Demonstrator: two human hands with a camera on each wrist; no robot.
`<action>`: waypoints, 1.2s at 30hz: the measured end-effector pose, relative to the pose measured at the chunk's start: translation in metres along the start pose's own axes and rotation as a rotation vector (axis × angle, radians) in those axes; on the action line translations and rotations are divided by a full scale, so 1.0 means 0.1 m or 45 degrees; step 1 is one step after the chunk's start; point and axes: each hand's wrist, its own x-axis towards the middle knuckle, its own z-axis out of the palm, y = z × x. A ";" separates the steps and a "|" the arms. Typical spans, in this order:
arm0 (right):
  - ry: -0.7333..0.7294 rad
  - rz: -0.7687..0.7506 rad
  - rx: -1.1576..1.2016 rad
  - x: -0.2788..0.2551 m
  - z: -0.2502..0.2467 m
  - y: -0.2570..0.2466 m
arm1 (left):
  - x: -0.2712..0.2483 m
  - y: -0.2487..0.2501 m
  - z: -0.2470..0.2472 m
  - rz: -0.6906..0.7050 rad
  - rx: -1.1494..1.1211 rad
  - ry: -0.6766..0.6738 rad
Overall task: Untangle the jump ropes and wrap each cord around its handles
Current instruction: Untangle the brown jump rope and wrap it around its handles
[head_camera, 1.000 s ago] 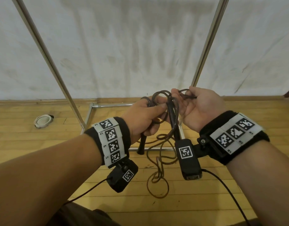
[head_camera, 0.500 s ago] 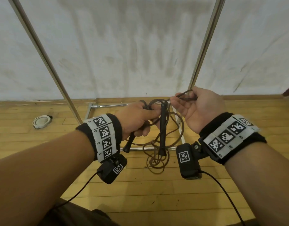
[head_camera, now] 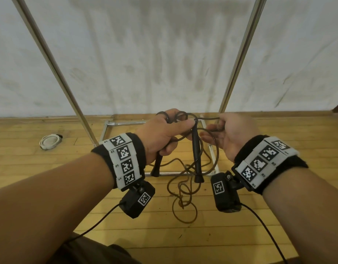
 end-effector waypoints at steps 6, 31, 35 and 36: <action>0.037 0.004 0.054 -0.01 -0.02 -0.06 | 0.04 -0.03 -0.04 -0.031 0.183 0.016; -0.068 -0.208 -1.156 0.12 -0.38 -0.35 | 0.04 0.03 -0.31 -0.260 0.629 -0.022; -0.728 -0.388 -1.184 -0.13 -0.12 -0.24 | 0.02 0.08 -0.23 -0.274 0.319 -0.066; -0.809 -0.421 -1.162 -0.16 -0.06 -0.21 | 0.03 0.08 -0.23 -0.277 0.319 -0.047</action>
